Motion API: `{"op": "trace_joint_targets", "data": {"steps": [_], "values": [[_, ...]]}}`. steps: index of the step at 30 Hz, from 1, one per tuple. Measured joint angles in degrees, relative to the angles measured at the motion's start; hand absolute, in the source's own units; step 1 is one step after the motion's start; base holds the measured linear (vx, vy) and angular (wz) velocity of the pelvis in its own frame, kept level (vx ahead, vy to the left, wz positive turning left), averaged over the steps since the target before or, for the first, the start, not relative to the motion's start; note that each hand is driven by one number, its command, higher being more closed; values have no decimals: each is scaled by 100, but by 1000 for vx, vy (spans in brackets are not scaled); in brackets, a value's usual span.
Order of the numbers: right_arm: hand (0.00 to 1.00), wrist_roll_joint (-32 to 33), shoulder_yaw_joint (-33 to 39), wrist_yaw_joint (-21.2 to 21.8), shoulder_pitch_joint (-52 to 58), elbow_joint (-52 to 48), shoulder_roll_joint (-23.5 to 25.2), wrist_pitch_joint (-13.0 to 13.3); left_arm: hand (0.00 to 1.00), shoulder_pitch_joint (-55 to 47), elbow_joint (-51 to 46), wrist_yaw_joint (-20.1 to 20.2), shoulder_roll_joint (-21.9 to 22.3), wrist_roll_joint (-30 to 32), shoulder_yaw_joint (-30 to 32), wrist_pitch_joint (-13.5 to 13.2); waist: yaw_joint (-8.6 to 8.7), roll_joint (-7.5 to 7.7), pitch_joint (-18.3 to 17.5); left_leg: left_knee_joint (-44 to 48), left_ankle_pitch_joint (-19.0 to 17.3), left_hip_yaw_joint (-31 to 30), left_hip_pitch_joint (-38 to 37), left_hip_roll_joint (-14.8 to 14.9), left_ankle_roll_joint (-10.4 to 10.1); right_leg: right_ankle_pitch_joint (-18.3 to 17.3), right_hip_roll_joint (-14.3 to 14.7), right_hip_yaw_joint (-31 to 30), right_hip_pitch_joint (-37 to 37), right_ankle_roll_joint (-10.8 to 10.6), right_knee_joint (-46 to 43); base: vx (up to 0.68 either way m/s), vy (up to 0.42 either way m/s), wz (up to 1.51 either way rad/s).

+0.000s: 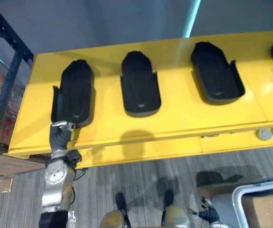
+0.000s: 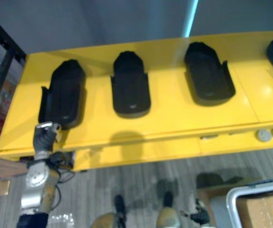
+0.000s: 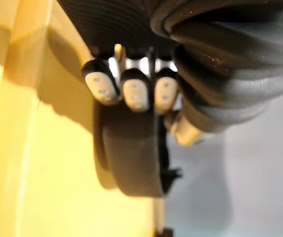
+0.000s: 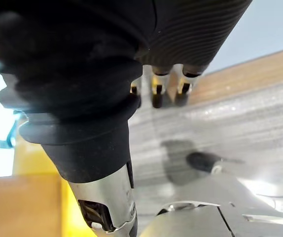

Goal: Walk over and take plastic housings, then place them on the shelf

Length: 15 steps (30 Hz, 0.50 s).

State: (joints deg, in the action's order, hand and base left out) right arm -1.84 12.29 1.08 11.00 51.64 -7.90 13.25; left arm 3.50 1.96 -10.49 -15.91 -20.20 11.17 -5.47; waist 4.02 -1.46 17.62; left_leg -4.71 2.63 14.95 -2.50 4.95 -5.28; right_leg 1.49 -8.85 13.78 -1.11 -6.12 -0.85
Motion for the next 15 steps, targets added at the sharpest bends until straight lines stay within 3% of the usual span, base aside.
{"op": "trace_joint_targets", "data": {"steps": [15], "values": [[0, 101, -4, 2, 0, -120, 30, -70, 100, 404, 628, -57, -354, -25, 189, -74, 6, -2, 1, 0, -17, 74, -36, -6, 19, -1, -4, -64, 23, 1, 0, 0, 1, -2]]}}
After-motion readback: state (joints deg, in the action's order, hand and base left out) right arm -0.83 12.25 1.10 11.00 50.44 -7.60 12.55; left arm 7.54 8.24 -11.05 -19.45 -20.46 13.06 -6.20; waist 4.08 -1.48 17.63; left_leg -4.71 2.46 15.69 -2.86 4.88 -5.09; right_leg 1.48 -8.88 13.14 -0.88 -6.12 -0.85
